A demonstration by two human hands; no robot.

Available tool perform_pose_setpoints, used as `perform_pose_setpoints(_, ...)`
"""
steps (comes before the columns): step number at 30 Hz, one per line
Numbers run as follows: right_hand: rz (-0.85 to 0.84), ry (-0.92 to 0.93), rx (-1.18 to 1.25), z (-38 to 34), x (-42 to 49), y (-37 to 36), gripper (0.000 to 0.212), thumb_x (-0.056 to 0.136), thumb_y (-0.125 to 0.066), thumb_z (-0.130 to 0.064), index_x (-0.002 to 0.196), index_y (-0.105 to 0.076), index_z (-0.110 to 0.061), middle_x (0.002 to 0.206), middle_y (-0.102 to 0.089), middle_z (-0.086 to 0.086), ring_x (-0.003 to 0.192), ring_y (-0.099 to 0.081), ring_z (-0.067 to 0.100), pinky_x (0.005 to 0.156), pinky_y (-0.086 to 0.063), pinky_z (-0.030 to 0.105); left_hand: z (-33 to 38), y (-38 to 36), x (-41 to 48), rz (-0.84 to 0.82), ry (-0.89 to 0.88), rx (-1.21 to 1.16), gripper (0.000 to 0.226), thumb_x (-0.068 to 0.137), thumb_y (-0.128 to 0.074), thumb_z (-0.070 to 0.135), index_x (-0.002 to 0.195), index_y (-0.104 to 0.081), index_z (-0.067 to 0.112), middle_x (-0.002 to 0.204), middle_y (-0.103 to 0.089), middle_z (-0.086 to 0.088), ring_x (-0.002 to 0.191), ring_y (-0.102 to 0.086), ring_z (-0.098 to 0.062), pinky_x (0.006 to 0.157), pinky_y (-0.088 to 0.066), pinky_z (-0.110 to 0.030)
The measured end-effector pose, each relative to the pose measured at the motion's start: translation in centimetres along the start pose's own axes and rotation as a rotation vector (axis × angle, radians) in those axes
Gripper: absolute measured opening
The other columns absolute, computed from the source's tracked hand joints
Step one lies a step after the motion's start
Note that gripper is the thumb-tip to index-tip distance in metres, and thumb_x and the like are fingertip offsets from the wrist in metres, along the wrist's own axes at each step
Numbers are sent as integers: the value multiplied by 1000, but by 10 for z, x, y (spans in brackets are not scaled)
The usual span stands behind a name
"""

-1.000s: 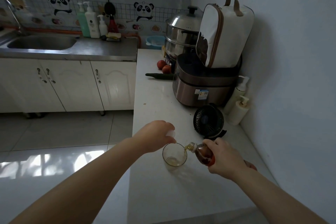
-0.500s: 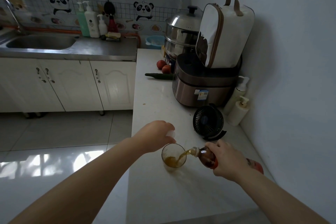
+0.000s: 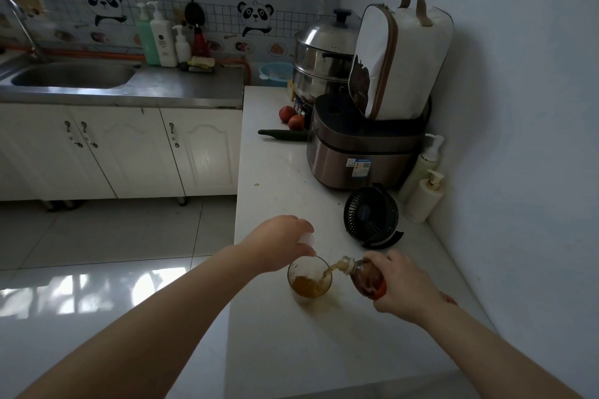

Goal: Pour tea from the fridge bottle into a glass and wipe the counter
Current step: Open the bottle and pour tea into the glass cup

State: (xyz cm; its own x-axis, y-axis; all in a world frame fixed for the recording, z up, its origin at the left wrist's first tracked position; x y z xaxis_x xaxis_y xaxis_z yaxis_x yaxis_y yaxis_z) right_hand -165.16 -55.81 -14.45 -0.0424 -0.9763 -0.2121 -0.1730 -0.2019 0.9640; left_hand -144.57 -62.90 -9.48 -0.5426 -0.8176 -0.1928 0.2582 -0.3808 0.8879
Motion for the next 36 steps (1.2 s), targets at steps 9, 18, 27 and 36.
perform_pose_setpoints(9,70,30,164,-13,0,6,74,62,-71,-32,126,-36,-39,109,-41,-4,101,-43,16,81,-48,33,19,3,4,-12,-44,41,50,90,-55,39,136,-44,22,133,-52,-5,120,-48,-23,98,-41,-32)
perform_pose_setpoints(18,109,32,285,-22,0,21,76,58,-76,-31,124,-39,-40,109,-41,-4,99,-46,16,82,-49,31,35,14,11,10,-68,40,49,92,-54,34,137,-44,22,135,-51,-5,123,-47,-22,100,-40,-32)
perform_pose_setpoints(27,25,6,52,-28,3,18,75,65,-73,-30,127,-32,-37,113,-41,1,104,-43,21,82,-48,37,24,17,6,15,-26,62,51,91,-55,36,138,-42,21,137,-50,-6,124,-46,-23,102,-41,-34)
perform_pose_setpoints(36,-50,-3,-73,-26,2,8,72,68,-71,-28,128,-34,-35,119,-41,1,110,-41,22,86,-47,40,15,12,2,2,-7,44,52,91,-55,37,138,-42,21,137,-49,-5,125,-45,-22,102,-39,-33)
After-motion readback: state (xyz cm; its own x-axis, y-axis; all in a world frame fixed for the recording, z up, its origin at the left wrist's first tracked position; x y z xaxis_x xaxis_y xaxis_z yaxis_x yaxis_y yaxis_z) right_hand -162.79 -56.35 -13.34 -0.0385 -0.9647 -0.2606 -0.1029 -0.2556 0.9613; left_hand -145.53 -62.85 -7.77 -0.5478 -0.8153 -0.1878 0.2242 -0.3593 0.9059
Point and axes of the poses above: each hand's wrist, its own x-axis towards the middle knuckle, its own y-axis out of the back of the hand, z = x × y, the point moved 4 cm from there along x, towards the middle knuckle
